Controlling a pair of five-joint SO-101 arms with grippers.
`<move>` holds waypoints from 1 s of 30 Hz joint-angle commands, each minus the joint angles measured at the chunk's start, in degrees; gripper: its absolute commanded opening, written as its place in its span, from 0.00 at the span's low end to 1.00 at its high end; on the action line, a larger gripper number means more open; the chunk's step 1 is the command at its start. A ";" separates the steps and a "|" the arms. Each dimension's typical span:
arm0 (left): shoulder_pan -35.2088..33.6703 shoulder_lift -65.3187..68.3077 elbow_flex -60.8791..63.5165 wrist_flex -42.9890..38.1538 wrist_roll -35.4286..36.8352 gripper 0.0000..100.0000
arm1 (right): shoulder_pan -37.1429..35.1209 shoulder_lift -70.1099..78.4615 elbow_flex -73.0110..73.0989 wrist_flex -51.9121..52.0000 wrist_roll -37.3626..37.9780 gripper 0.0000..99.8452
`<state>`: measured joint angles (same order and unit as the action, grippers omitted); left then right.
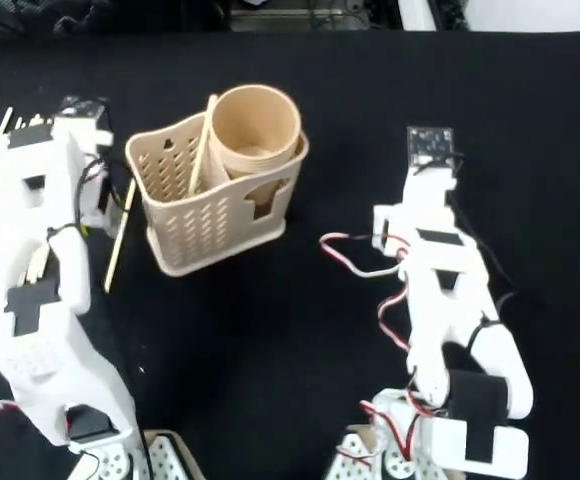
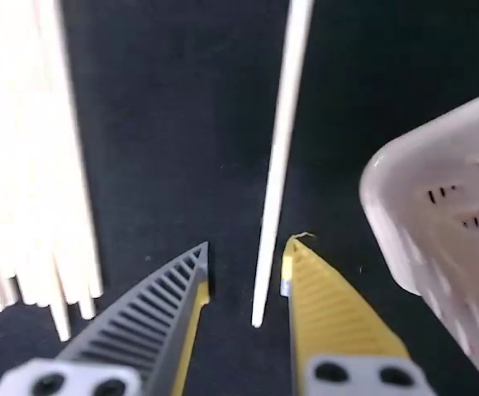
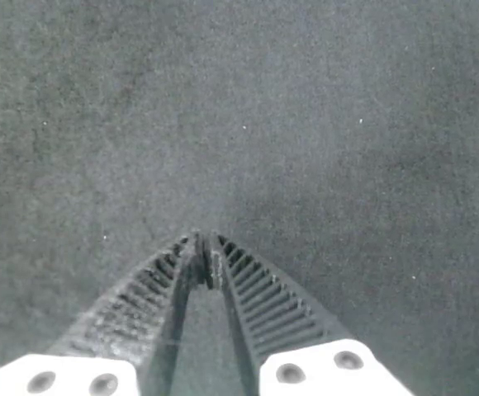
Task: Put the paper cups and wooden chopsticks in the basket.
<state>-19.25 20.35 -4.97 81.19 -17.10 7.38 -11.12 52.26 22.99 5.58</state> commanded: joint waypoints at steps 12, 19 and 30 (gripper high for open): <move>0.84 13.19 -4.79 -2.99 -0.26 0.02 | 0.26 0.13 -2.07 -1.05 -0.09 0.01; -2.86 12.66 -4.53 -2.90 -0.26 0.03 | 0.26 0.13 -2.07 -1.05 -0.09 0.01; -11.38 12.57 -5.05 -2.81 2.02 0.03 | 0.26 0.13 -2.07 -1.05 -0.09 0.01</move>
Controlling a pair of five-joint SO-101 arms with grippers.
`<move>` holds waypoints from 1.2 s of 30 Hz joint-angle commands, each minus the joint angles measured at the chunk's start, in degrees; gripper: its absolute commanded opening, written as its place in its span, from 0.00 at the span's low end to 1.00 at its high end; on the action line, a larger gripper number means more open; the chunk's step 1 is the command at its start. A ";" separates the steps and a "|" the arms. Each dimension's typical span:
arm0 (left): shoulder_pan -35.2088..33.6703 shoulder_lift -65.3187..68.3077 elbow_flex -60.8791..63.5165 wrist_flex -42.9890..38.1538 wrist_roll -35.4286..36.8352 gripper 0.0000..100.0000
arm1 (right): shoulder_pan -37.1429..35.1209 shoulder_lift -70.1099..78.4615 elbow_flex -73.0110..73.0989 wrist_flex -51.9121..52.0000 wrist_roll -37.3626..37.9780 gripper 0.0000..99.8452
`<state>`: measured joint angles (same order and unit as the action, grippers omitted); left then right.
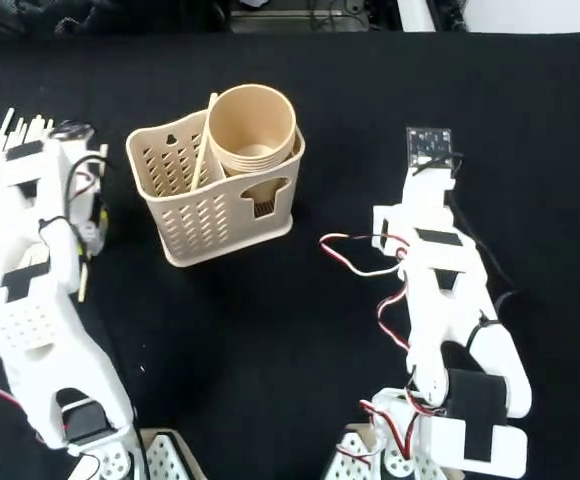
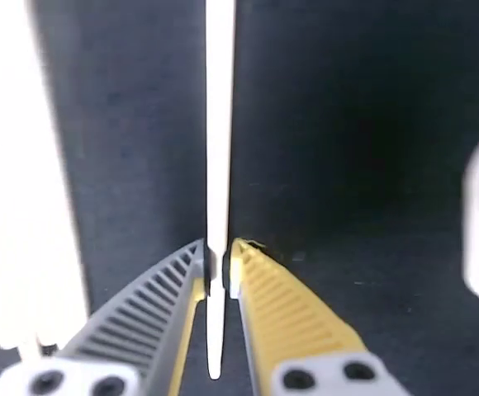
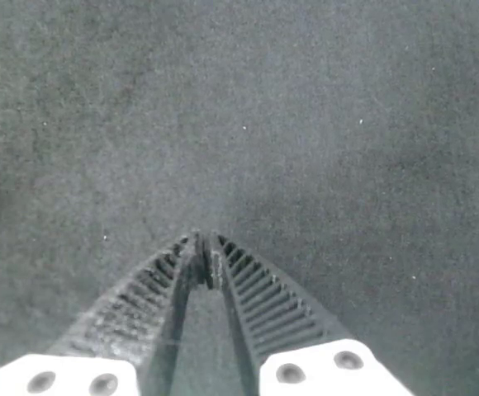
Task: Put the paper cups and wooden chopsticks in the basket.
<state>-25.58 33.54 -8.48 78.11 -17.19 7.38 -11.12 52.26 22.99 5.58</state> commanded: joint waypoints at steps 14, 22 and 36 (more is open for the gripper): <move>-3.21 -28.22 7.52 -2.64 9.49 0.03 | 0.26 0.13 -2.07 -1.05 -0.09 0.01; -2.77 -56.18 28.44 -16.97 14.95 0.03 | 0.26 0.13 -2.07 -1.05 -0.09 0.01; 10.51 -103.74 44.26 -34.55 23.38 0.03 | 0.26 0.13 -1.98 -0.97 -0.09 0.01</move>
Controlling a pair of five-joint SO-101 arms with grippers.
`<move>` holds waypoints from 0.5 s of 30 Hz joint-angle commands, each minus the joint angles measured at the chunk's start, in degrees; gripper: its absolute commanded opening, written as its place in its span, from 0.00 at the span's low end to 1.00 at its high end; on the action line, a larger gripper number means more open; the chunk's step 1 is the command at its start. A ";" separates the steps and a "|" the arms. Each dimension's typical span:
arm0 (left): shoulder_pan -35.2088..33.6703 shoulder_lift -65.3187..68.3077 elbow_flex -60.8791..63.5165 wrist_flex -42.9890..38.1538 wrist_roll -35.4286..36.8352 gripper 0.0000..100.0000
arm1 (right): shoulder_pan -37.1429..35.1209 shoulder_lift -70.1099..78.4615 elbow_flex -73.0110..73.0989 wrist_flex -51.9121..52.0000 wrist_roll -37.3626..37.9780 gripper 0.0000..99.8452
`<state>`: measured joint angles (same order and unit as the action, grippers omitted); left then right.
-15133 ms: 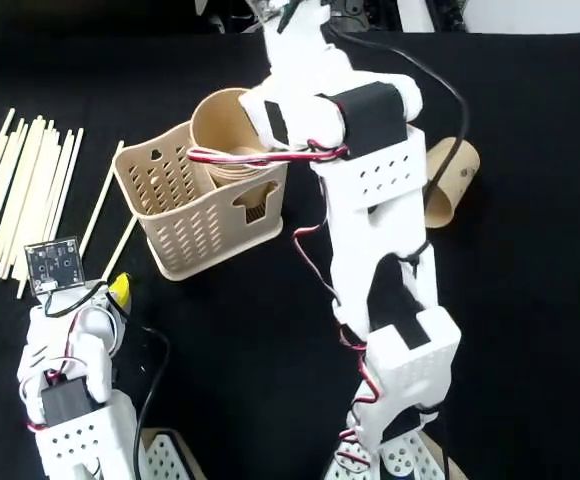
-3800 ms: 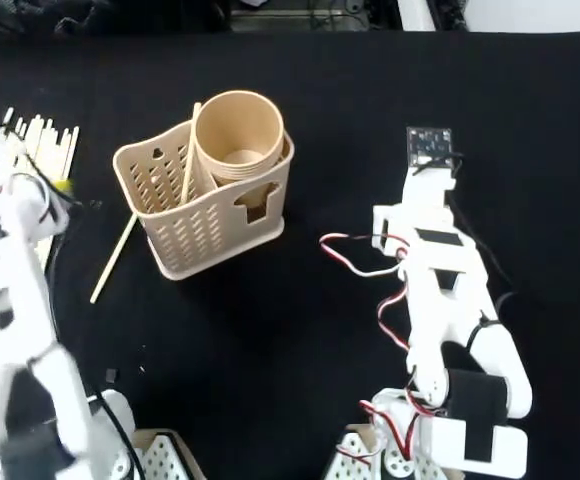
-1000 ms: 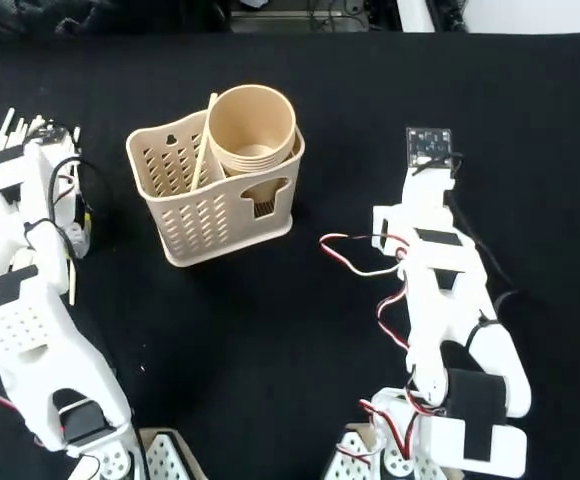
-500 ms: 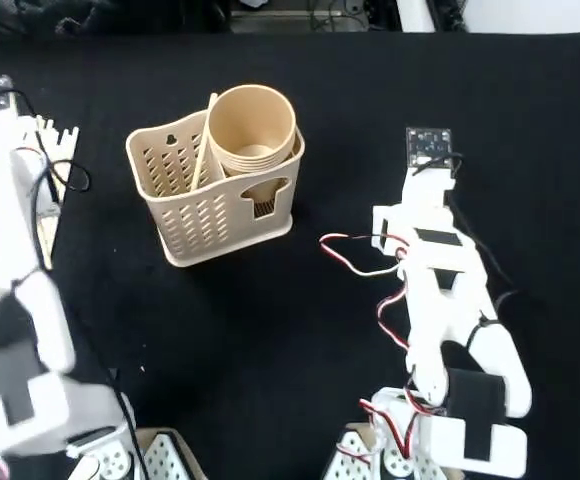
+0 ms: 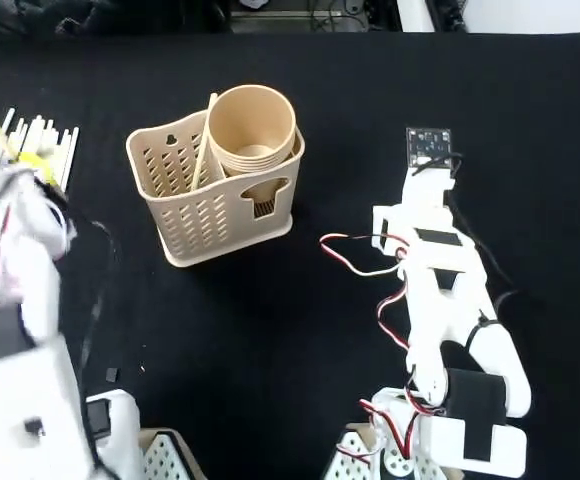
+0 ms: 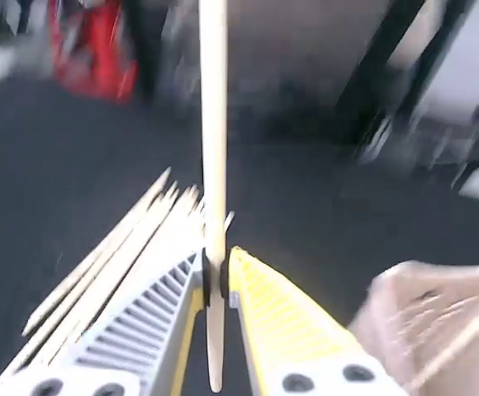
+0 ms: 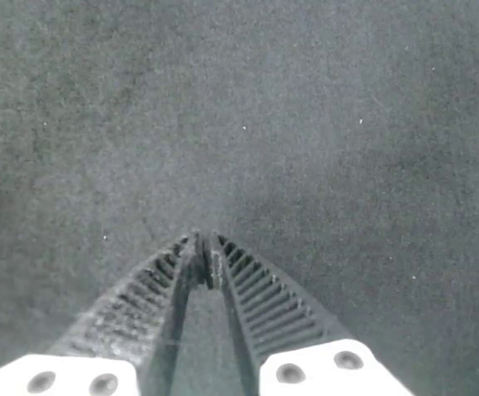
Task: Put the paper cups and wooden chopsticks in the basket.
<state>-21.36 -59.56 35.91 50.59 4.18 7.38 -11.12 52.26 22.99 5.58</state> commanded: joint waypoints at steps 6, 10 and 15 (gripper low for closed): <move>20.62 -16.09 3.65 -20.57 2.29 0.03 | 0.26 0.13 -1.98 -0.97 -0.09 0.01; 25.45 -16.09 11.21 -25.05 1.93 0.03 | 0.26 0.13 -1.98 -0.88 -0.09 0.01; 25.36 -16.09 23.52 -32.00 2.11 0.03 | 0.26 0.13 -1.98 -0.88 -0.09 0.01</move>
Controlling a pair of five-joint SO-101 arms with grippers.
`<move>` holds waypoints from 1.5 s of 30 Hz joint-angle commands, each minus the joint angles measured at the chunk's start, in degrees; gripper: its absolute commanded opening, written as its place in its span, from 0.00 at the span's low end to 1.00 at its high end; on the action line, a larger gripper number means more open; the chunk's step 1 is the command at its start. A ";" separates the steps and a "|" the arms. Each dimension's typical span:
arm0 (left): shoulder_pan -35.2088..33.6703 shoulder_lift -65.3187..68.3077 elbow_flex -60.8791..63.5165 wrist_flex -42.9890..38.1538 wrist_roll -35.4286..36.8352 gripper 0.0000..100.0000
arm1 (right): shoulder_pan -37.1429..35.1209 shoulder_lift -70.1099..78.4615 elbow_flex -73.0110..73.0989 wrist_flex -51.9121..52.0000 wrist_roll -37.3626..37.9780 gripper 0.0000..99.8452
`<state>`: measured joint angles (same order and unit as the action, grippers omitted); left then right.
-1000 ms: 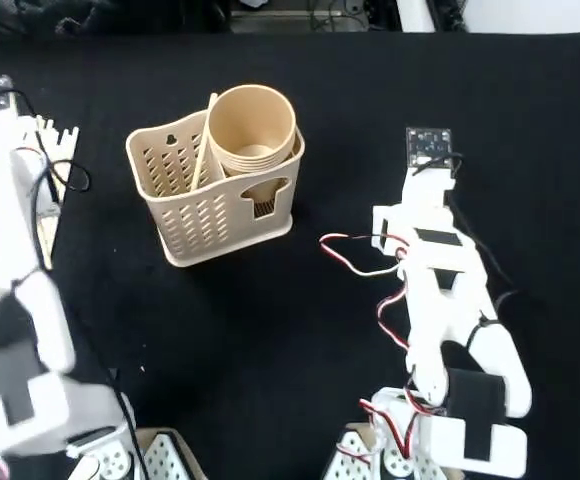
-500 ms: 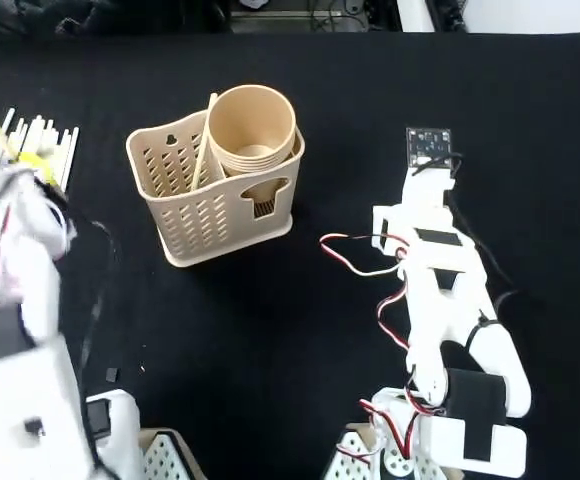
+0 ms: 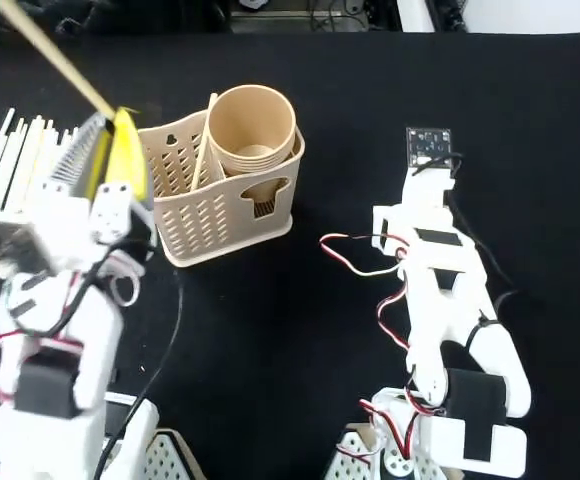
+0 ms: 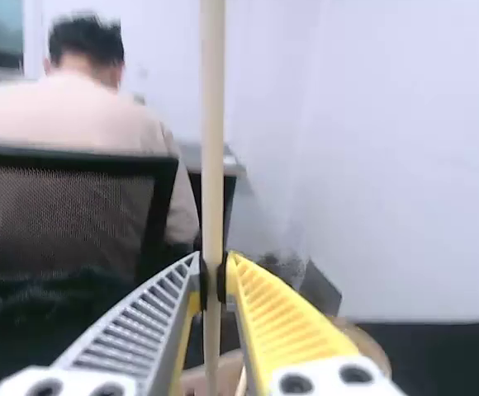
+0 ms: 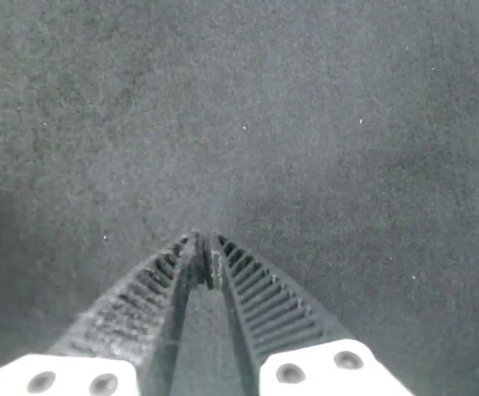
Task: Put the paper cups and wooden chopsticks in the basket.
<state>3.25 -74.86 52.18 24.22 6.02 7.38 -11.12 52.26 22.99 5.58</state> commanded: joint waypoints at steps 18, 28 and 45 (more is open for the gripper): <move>0.57 -1.41 8.66 4.75 2.90 0.20 | 0.26 0.13 -1.98 -0.97 -0.09 0.01; -19.74 2.20 -11.47 21.89 2.55 0.20 | 0.26 0.13 -1.98 -0.97 -0.09 0.01; -37.93 64.00 -32.92 26.99 -26.73 0.20 | 0.26 0.13 -1.98 -0.88 -0.09 0.01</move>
<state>-32.70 -25.01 28.00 50.95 -17.19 7.38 -11.12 52.26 22.99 5.58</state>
